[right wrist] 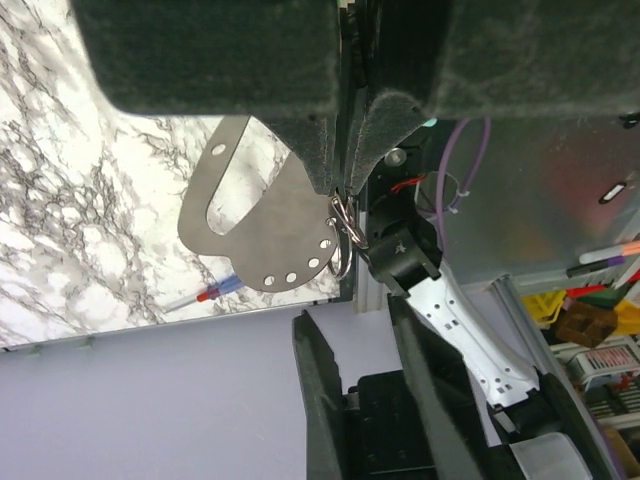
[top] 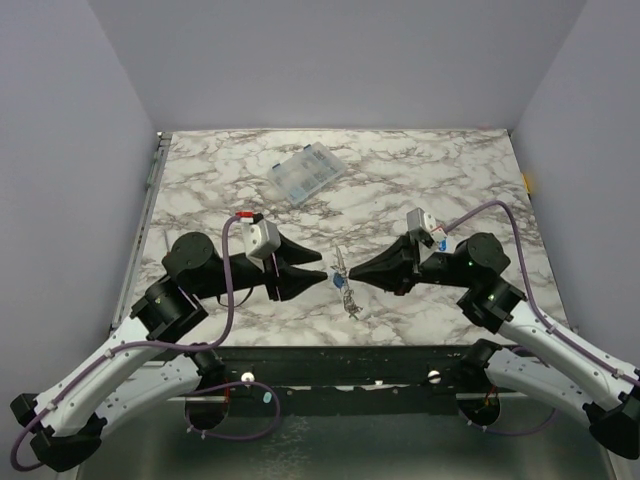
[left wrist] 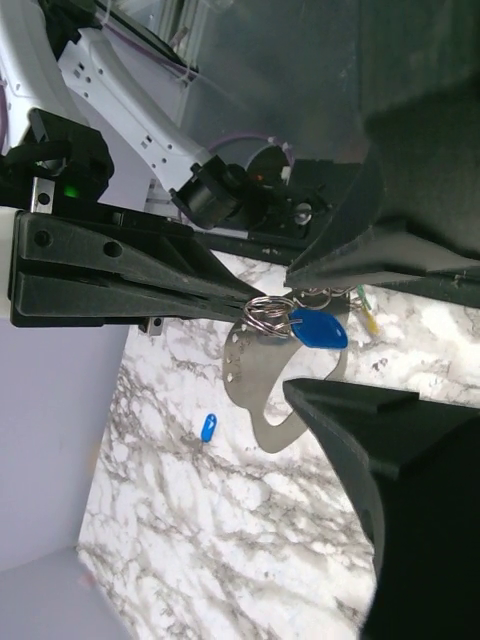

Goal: Put the keys on the keyring

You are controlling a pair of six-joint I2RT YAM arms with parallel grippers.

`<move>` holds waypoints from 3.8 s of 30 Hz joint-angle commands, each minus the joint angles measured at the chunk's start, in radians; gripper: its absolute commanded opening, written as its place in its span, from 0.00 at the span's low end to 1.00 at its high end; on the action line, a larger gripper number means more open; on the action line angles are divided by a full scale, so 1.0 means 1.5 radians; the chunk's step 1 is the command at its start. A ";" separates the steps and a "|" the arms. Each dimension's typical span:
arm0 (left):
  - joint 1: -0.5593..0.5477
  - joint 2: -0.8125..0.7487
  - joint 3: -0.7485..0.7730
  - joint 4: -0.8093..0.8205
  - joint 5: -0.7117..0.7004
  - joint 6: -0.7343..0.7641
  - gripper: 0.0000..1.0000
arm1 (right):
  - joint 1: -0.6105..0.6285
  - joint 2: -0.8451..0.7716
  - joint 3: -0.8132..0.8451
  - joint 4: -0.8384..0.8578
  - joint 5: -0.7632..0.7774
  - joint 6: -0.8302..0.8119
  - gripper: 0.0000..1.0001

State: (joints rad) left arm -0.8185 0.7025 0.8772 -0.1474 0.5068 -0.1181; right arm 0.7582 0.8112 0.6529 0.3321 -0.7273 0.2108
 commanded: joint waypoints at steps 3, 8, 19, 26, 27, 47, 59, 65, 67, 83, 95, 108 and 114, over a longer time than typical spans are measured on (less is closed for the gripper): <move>-0.002 0.008 0.026 -0.028 0.028 -0.036 0.32 | 0.003 -0.012 -0.002 0.052 -0.034 0.030 0.01; -0.002 0.033 0.019 -0.009 0.090 -0.061 0.33 | 0.004 0.002 0.012 0.048 -0.017 0.045 0.01; -0.002 0.058 -0.023 0.046 0.091 -0.068 0.36 | 0.003 0.031 0.044 -0.006 0.051 0.050 0.01; -0.002 0.064 -0.031 0.069 0.064 -0.060 0.50 | 0.003 0.036 0.053 -0.029 0.051 0.047 0.01; -0.002 0.064 -0.031 0.069 0.066 -0.058 0.50 | 0.004 0.037 0.059 -0.040 0.061 0.042 0.01; -0.002 0.059 -0.039 0.027 0.025 -0.023 0.54 | 0.003 0.061 0.065 -0.067 0.094 0.045 0.01; -0.002 0.062 -0.104 0.183 0.040 -0.097 0.48 | 0.003 0.066 0.056 -0.016 0.056 0.079 0.01; -0.002 0.055 -0.128 0.223 -0.011 -0.116 0.50 | 0.004 0.063 0.054 -0.001 0.049 0.089 0.01; -0.002 0.049 -0.136 0.240 -0.022 -0.123 0.52 | 0.003 0.059 0.051 0.003 0.051 0.093 0.01; -0.002 -0.007 -0.177 0.326 -0.084 -0.162 0.42 | 0.003 0.060 0.023 0.083 0.021 0.150 0.01; -0.002 0.002 -0.183 0.332 -0.047 -0.156 0.26 | 0.003 0.077 0.025 0.122 0.022 0.181 0.01; -0.002 -0.014 -0.168 0.317 -0.058 -0.170 0.28 | 0.004 0.070 0.011 0.115 -0.017 0.125 0.01; -0.002 -0.020 -0.146 0.268 -0.055 -0.183 0.32 | 0.004 0.067 0.013 0.097 -0.028 0.091 0.01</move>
State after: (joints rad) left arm -0.8185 0.6895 0.6144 0.3061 0.4171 -0.3702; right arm 0.7582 0.9302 0.6754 0.4690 -0.7296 0.3965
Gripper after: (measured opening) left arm 0.309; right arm 0.020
